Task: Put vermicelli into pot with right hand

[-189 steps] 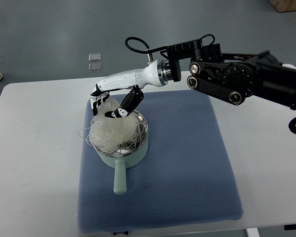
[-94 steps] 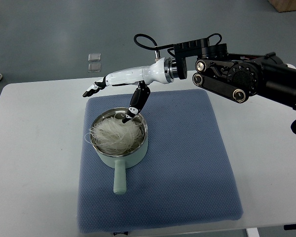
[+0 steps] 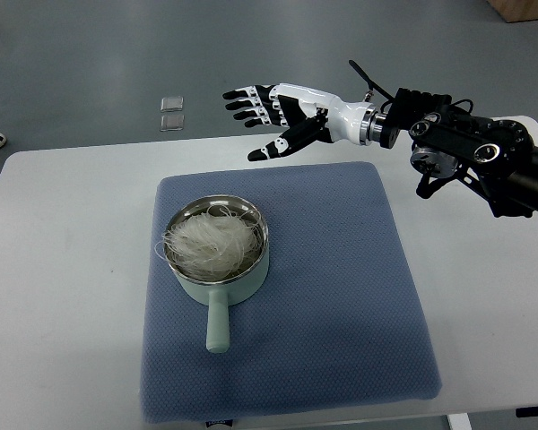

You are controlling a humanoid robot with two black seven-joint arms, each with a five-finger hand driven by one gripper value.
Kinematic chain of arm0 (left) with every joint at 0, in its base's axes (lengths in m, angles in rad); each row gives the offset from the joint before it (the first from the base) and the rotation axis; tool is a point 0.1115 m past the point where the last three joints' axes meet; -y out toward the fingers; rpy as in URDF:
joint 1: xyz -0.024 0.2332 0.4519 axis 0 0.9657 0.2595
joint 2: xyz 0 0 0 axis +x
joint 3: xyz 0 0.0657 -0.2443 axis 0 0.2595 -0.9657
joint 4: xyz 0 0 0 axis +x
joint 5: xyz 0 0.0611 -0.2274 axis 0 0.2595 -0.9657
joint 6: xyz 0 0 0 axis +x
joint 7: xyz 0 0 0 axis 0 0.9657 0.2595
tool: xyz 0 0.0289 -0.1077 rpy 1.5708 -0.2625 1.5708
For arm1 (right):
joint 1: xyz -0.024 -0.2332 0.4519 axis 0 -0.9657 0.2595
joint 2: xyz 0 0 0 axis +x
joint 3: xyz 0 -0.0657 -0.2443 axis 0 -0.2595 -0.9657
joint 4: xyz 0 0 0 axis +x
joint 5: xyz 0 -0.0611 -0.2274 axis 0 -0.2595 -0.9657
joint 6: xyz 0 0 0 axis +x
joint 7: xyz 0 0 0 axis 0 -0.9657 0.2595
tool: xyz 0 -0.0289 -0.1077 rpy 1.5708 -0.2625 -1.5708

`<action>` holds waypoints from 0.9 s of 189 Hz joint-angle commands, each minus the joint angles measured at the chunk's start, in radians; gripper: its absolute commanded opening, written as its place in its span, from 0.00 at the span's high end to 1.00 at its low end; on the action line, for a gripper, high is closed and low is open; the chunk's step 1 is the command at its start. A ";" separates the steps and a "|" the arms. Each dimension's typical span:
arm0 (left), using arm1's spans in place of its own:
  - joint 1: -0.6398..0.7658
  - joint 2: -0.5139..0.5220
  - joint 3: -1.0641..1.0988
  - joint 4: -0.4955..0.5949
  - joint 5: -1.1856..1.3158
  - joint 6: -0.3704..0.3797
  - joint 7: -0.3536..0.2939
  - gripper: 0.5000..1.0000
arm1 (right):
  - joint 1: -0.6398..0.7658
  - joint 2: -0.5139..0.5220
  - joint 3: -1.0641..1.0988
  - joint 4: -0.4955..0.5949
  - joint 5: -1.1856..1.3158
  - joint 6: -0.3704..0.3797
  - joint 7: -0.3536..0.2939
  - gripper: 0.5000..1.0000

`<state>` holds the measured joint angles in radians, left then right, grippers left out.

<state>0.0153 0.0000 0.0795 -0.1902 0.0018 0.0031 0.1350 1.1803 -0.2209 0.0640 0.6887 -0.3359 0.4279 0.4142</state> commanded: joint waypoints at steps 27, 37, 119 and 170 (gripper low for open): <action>0.000 0.000 -0.001 0.000 0.000 0.000 0.000 0.00 | -0.111 -0.012 0.071 -0.018 0.322 -0.026 -0.080 0.17; 0.000 0.000 0.000 0.000 0.000 0.000 0.000 0.00 | -0.143 -0.006 0.120 -0.037 0.354 -0.026 -0.114 0.17; 0.000 0.000 -0.001 0.000 0.000 0.000 0.000 0.00 | -0.297 0.023 0.344 -0.118 0.428 -0.029 -0.213 0.17; 0.000 0.000 0.000 0.000 0.001 0.000 0.000 0.00 | -0.314 0.023 0.343 -0.120 0.425 -0.038 -0.210 0.15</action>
<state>0.0153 0.0000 0.0792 -0.1902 0.0018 0.0031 0.1350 0.8689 -0.1979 0.4077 0.5696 0.0895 0.3937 0.2034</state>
